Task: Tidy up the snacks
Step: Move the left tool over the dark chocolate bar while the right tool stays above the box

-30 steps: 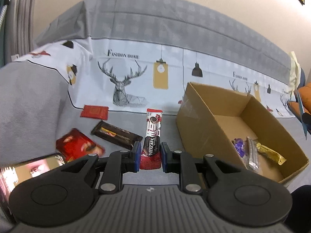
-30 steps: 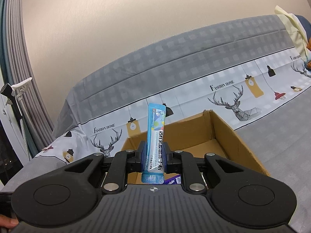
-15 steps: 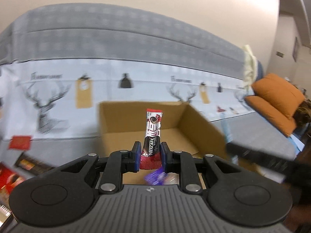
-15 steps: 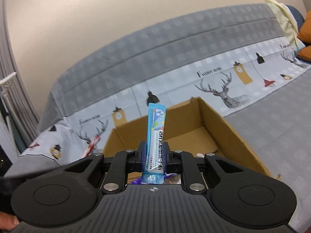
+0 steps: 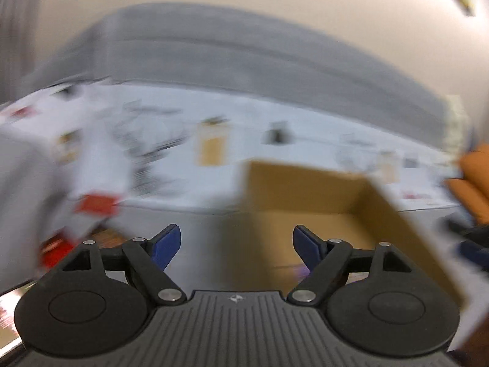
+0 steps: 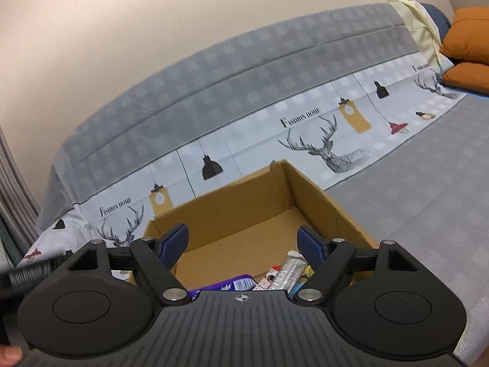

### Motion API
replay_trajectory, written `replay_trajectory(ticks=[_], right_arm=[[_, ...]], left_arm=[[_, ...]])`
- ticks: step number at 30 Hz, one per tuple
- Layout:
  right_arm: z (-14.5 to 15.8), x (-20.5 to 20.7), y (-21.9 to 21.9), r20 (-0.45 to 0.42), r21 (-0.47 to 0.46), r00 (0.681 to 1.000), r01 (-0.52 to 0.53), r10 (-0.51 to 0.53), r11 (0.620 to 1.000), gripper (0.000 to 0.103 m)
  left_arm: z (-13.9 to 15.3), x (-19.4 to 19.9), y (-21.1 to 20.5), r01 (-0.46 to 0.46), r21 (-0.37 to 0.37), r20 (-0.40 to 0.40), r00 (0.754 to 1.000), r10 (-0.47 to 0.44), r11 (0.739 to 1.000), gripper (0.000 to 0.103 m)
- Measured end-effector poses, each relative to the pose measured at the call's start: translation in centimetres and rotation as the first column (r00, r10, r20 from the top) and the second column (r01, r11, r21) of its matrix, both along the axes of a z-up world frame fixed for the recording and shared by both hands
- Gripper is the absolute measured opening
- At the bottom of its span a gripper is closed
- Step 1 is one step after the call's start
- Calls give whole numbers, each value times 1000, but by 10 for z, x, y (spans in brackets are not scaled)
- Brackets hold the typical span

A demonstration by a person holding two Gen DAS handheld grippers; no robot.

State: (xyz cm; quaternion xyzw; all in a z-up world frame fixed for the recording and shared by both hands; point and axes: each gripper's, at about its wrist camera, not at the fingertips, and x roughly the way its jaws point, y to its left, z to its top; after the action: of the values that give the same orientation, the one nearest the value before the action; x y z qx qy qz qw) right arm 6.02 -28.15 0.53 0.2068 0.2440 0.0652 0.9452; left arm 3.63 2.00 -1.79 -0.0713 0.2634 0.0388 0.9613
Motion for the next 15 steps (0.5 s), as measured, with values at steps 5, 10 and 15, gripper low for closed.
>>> replay_trajectory(ticks=[5, 10, 15], right_arm=[[2, -2, 1, 22, 6, 1000, -6, 6, 1000, 85], [2, -2, 1, 39, 9, 999, -12, 12, 1000, 85], [2, -2, 2, 42, 5, 999, -9, 9, 1000, 85]], left_arm=[[-54, 6, 53, -137, 63, -114, 983, 144, 989, 85], [-97, 44, 54, -72, 115, -161, 983, 90, 991, 88], [-138, 110, 58, -128, 169, -201, 966, 161, 977, 103]])
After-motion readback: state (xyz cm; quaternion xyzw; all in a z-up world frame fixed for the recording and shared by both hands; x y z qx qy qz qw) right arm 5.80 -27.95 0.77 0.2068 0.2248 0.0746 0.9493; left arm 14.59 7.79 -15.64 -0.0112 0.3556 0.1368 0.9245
